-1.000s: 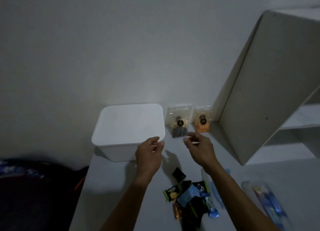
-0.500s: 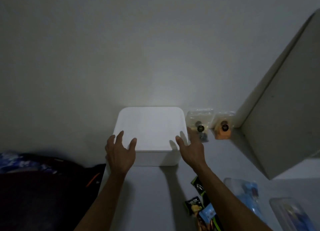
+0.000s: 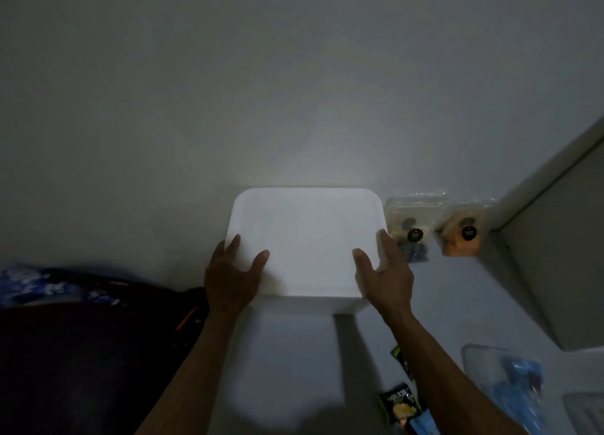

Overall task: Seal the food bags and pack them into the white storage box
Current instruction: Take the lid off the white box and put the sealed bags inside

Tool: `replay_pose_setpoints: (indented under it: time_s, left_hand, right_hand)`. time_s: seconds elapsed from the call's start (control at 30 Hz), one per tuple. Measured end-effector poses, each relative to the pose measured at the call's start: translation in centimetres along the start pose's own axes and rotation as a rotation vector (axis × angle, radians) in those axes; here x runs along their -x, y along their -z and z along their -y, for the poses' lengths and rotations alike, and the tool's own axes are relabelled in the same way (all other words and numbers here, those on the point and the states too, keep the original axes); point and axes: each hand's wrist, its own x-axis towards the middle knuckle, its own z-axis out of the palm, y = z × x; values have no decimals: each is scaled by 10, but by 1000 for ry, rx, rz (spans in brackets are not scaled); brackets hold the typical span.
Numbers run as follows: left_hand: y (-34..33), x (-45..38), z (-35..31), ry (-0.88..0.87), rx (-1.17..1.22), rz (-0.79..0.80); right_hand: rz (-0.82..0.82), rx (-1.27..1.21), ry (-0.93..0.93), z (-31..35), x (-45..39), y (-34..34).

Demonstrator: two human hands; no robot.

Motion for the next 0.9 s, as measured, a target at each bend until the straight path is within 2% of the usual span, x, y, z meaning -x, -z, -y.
replay_pose_setpoints:
  time_s: [0.2, 0.43, 0.67, 0.9]
  left_hand:
    - [8, 1, -4, -19, 30, -2]
    - [44, 21, -13, -184, 133, -113]
    - [106, 98, 14, -167, 169, -87]
    - [135, 190, 85, -189, 242, -92]
  right_hand:
    - [-27, -28, -2, 10, 2, 3]
    - [-71, -74, 82, 42, 30, 27]
    - [-102, -58, 157, 51, 135, 54]
    - [-105, -37, 102, 7, 245, 58]
